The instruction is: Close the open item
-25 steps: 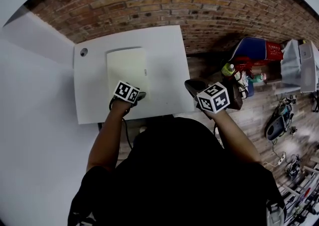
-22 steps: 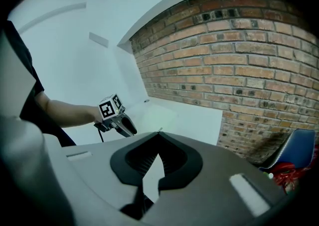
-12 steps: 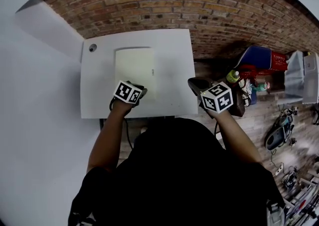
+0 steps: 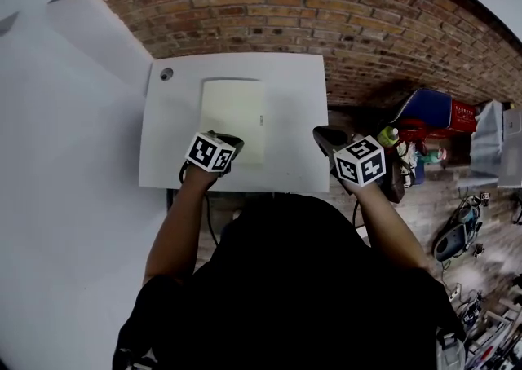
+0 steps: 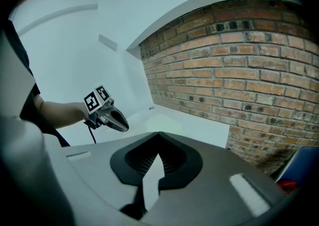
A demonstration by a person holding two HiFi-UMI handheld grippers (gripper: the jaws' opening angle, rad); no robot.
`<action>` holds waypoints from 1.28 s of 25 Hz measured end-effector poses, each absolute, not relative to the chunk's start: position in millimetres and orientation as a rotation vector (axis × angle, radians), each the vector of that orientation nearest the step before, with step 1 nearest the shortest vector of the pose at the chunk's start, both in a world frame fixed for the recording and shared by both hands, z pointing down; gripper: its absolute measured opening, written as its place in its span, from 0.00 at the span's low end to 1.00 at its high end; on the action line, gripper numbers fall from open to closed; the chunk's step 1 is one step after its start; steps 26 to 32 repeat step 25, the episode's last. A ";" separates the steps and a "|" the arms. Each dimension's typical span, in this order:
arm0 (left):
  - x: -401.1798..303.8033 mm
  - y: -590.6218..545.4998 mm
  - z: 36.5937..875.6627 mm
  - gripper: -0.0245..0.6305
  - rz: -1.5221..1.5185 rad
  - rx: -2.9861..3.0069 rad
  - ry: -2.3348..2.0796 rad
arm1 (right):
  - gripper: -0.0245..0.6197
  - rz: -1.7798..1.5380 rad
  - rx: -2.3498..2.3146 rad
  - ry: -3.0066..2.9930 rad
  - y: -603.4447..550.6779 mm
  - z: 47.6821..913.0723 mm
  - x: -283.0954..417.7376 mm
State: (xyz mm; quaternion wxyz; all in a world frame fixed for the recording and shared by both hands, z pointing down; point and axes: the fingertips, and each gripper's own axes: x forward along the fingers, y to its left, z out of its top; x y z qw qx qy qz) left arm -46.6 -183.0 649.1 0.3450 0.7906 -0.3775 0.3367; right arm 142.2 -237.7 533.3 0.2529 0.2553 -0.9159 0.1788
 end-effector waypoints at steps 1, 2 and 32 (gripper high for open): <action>-48.6 -182.9 645.0 0.07 0.869 2.057 -0.993 | 0.04 0.482 0.692 -2.494 -238.7 532.2 140.8; -50.8 -182.8 640.7 0.07 0.863 2.061 -1.007 | 0.04 0.479 0.691 -2.498 -240.0 530.7 139.3; -127.2 -170.0 557.5 0.04 0.649 2.122 -1.366 | 0.04 0.406 0.687 -2.581 -251.1 502.9 112.7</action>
